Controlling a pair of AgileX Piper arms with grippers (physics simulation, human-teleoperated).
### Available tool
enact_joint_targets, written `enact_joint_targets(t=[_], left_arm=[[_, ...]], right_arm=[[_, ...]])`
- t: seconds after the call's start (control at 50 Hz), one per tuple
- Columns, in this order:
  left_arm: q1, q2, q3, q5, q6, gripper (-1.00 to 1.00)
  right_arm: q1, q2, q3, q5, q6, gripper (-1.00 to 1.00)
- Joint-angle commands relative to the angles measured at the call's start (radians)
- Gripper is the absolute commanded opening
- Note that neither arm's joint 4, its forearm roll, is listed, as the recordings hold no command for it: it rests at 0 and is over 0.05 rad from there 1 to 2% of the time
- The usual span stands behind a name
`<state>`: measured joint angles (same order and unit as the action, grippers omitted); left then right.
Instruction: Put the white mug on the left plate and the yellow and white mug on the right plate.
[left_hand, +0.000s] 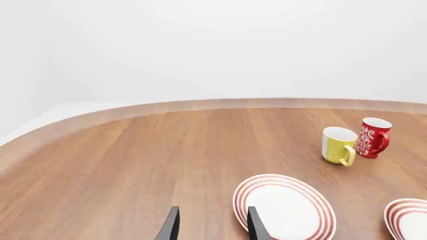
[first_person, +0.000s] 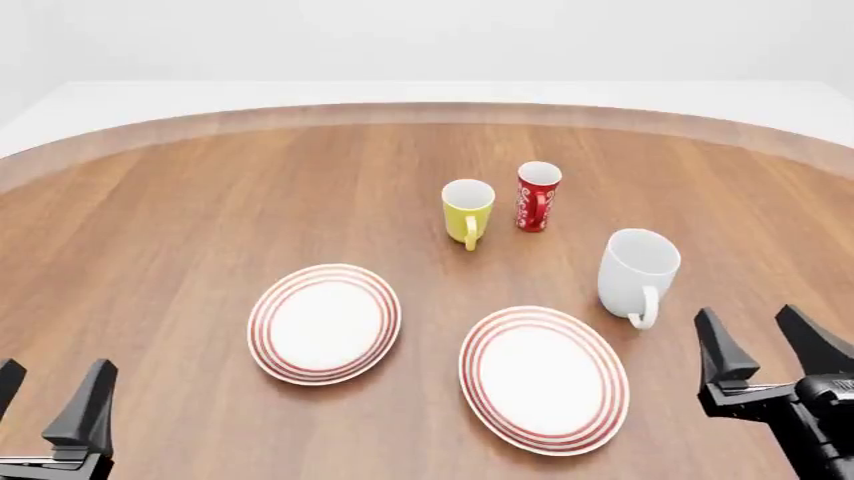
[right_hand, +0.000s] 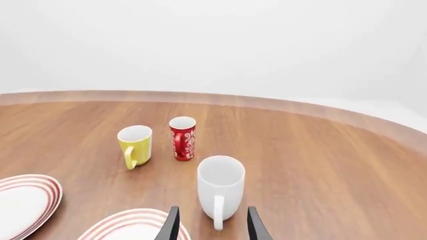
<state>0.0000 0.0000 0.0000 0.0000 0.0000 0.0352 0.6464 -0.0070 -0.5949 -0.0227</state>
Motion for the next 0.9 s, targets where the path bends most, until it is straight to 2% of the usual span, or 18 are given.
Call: enact_joint_targets(t=[0.02, 0.44, 0.9], left_arm=[[0.0, 0.0, 0.0, 0.0, 0.0, 1.0], [0.0, 0.0, 0.0, 0.0, 0.0, 1.0], [0.0, 0.0, 0.0, 0.0, 0.0, 1.0]], right_arm=[[-0.002, 0.207, -0.007, -0.182, 0.002, 1.0], [-0.019, 0.498, -0.013, -0.42, 0.026, 1.0], [-0.041, 0.71, -0.037, -0.568, 0.041, 1.0]])
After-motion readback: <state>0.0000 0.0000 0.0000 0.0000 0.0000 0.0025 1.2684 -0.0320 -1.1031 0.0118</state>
